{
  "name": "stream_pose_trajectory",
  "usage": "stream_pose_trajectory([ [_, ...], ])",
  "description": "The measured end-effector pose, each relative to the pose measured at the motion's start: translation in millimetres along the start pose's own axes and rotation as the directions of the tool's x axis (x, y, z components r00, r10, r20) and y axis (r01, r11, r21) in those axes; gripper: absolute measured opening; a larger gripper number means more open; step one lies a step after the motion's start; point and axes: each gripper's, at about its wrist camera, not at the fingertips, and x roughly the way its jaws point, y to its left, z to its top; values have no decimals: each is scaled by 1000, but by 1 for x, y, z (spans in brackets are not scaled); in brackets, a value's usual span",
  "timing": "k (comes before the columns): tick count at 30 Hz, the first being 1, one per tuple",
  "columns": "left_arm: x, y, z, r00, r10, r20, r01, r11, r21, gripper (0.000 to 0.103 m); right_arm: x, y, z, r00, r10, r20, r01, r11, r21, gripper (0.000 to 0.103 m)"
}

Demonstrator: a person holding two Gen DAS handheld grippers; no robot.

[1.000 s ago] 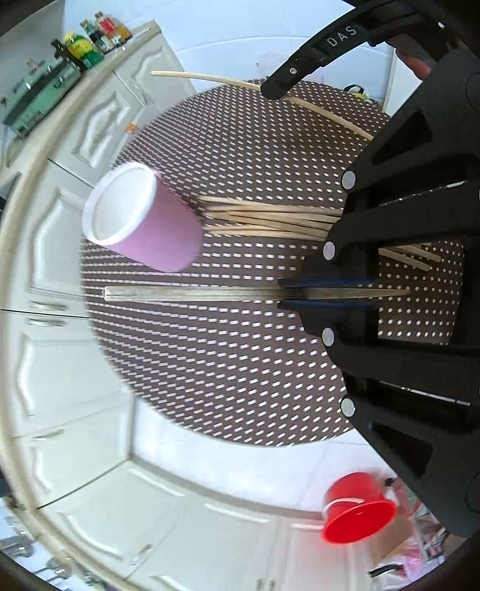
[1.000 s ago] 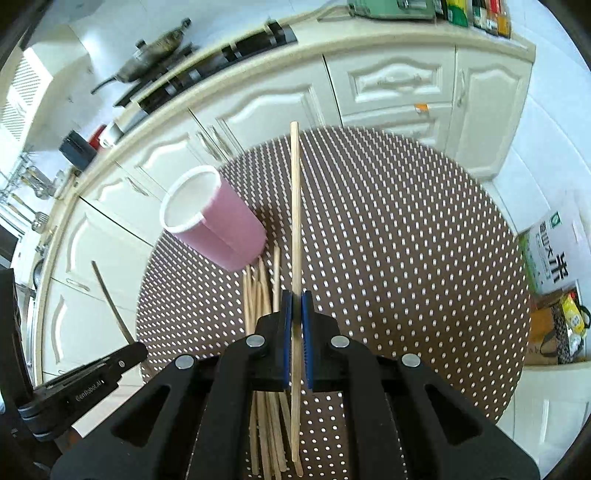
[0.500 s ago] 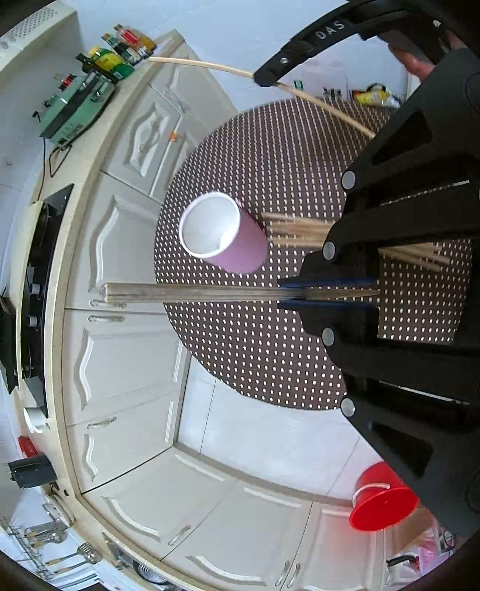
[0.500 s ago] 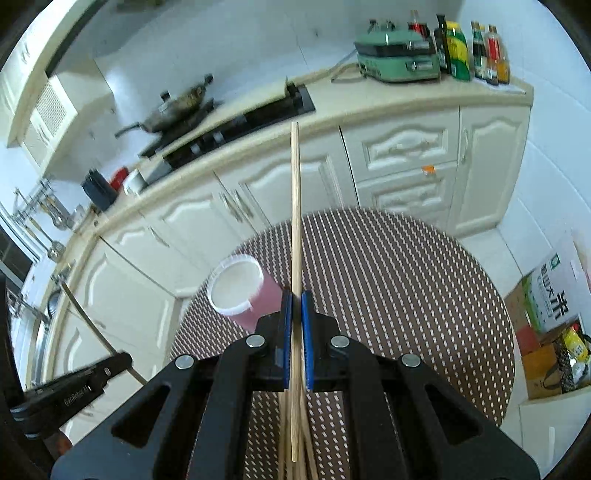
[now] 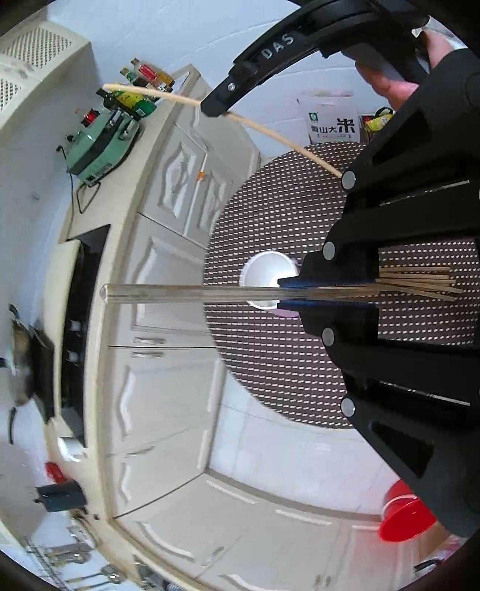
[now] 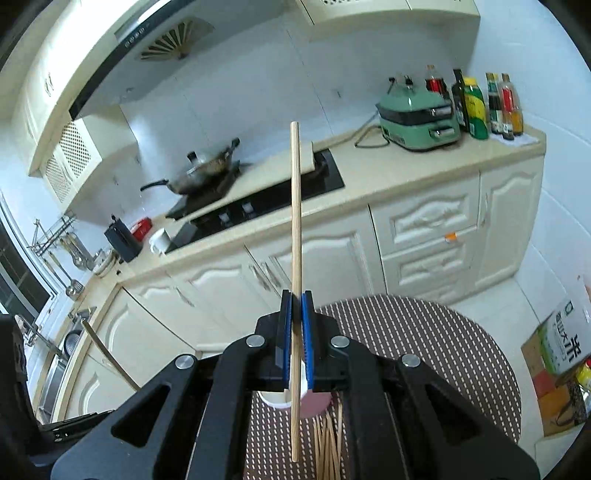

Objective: Organize utensils
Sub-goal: 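Lift both held chopsticks up and carry them over the pink cup, then lower the right gripper's chopstick into the pink cup and open it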

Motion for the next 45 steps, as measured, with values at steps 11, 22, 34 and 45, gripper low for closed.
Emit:
stream_pose_trajectory([
  [11, 13, -10, 40, 998, 14, 64, -16, 1000, 24, 6, 40, 7, 9, 1000, 2, 7, -2, 1000, 8, 4],
  [22, 48, -7, 60, 997, 14, 79, -15, 1000, 12, 6, 84, 12, -9, 999, 25, -38, -26, 999, -20, 4],
  [34, 104, -5, 59, 999, -22, 45, 20, 999, 50, 6, 134, -5, -34, 994, 10, -106, -7, 1000, 22, 4],
  [45, 136, 12, 47, 997, -74, 3, 74, 997, 35, 7, 149, -3, -53, 987, 31, -159, -37, 999, -35, 8],
])
